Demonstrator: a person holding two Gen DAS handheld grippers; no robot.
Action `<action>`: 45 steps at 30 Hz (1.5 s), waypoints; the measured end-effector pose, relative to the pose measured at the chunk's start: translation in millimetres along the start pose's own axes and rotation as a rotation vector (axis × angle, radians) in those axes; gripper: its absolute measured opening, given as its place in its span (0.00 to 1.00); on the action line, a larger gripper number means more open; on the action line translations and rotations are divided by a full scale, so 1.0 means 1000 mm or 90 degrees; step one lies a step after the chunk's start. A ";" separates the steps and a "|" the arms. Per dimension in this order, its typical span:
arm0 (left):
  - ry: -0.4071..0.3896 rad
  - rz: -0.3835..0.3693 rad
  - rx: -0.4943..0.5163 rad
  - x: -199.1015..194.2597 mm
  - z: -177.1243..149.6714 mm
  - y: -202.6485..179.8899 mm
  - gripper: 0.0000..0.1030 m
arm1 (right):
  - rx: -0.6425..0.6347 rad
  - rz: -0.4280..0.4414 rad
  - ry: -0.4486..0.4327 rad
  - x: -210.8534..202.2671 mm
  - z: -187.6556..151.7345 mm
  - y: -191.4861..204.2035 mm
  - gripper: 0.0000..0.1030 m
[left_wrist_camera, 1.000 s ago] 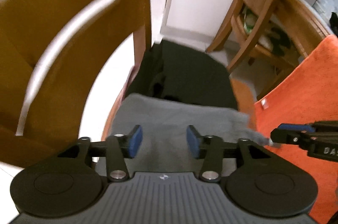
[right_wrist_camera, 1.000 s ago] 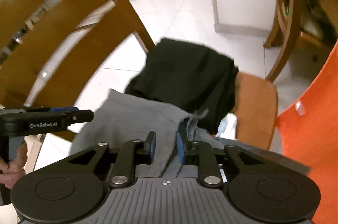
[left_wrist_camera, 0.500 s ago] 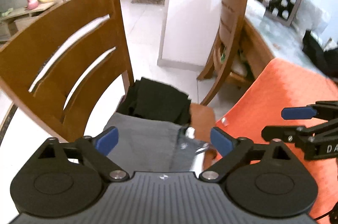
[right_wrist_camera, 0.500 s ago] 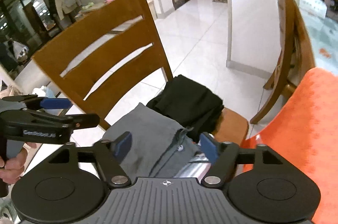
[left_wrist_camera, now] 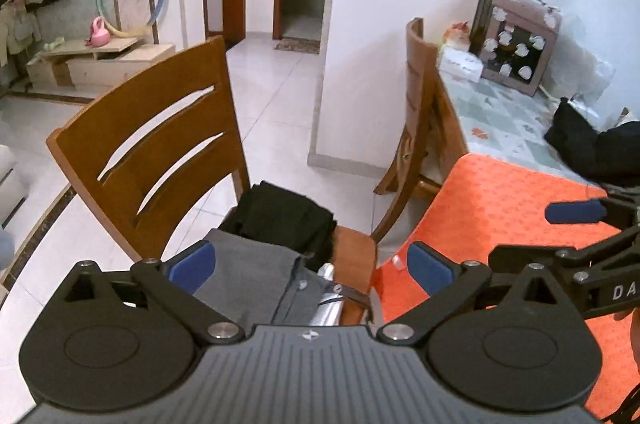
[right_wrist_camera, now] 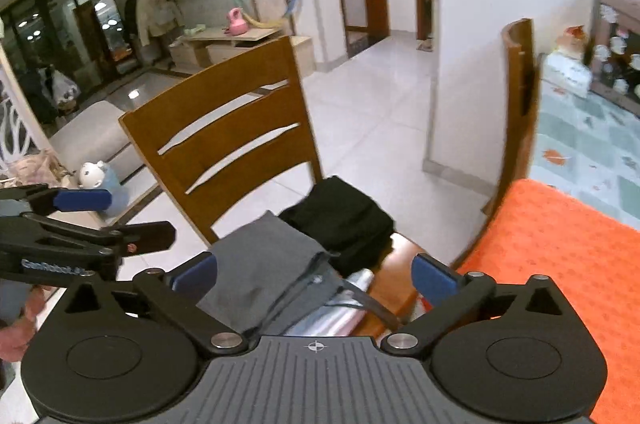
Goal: Fold clothes
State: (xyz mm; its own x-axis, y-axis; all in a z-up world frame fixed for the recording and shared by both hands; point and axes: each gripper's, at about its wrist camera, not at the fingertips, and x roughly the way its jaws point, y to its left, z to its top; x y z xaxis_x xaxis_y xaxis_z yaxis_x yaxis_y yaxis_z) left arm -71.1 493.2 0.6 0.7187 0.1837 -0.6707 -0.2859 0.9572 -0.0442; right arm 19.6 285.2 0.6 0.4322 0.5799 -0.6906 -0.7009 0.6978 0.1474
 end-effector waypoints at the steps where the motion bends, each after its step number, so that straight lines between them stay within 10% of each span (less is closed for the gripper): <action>1: -0.005 0.001 0.001 -0.004 0.001 -0.005 1.00 | 0.003 -0.009 -0.002 -0.008 -0.002 -0.002 1.00; 17: -0.029 -0.102 0.103 -0.042 -0.009 -0.138 1.00 | 0.122 -0.131 -0.056 -0.125 -0.061 -0.081 1.00; 45: -0.007 -0.153 0.238 0.013 -0.107 -0.537 1.00 | 0.202 -0.275 -0.096 -0.276 -0.263 -0.409 1.00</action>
State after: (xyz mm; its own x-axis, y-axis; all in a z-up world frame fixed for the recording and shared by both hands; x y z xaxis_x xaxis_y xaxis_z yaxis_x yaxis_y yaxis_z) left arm 23.7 -42.9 -63.3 0.7437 -0.0543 -0.6663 0.1376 0.9878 0.0732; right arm 37.8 -270.5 -55.0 0.7351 0.2497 -0.6303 -0.2462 0.9646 0.0951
